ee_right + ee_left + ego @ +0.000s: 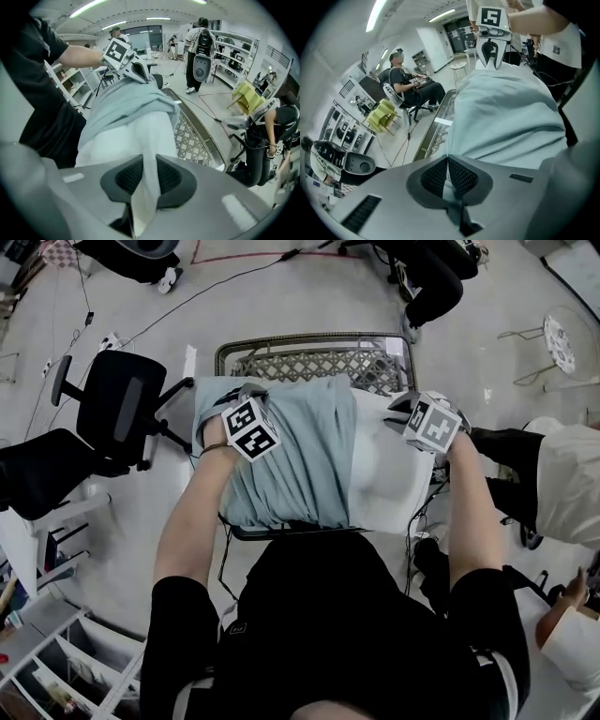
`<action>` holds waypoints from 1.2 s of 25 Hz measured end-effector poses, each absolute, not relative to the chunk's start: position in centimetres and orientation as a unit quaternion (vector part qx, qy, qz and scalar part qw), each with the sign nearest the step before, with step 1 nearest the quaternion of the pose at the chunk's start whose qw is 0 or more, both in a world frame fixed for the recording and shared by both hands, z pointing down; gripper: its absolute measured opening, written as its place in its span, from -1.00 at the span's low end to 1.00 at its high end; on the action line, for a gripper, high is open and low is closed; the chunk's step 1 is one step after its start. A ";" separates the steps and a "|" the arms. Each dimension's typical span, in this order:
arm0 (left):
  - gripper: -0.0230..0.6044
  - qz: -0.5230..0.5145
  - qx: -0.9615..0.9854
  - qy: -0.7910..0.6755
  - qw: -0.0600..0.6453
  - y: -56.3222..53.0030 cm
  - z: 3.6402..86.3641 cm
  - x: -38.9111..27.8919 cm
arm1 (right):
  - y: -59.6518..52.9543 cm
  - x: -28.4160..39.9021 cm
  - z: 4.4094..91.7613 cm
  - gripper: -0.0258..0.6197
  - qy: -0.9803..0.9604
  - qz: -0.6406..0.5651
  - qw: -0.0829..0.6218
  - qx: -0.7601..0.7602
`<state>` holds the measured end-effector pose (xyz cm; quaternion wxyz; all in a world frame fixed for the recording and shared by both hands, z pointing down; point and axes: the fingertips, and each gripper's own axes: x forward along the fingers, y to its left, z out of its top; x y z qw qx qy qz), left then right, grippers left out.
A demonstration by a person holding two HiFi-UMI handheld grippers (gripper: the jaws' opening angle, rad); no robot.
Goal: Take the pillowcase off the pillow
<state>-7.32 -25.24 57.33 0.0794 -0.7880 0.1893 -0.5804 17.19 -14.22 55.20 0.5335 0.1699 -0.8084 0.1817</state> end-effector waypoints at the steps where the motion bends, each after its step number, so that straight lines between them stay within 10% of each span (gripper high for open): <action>1: -0.91 -0.583 -0.786 0.193 0.071 -25.5 57.3 -8.5 | -14.4 17.4 55.3 -0.66 -0.811 0.183 0.528 0.173; 10: -0.88 -0.563 -0.791 0.239 0.017 -26.1 56.9 -9.7 | -16.6 17.0 56.9 -0.67 -0.809 0.143 0.545 0.168; 15: -0.26 -0.407 -0.879 0.224 -0.113 -25.4 54.8 0.6 | -17.0 15.5 56.3 -0.68 -0.819 0.119 0.542 0.147; 18: -0.27 -0.451 -0.864 0.207 -0.089 -25.0 56.9 2.9 | -17.3 15.5 55.9 -0.69 -0.827 0.121 0.529 0.148; 21: -0.90 -0.550 -0.815 0.183 0.001 -24.7 59.2 0.8 | -17.8 16.1 56.4 -0.72 -0.829 0.130 0.521 0.156; 30: -0.90 -0.620 -0.746 0.234 0.062 -27.1 59.7 -8.1 | -23.4 16.6 58.9 -0.74 -0.816 0.094 0.517 0.241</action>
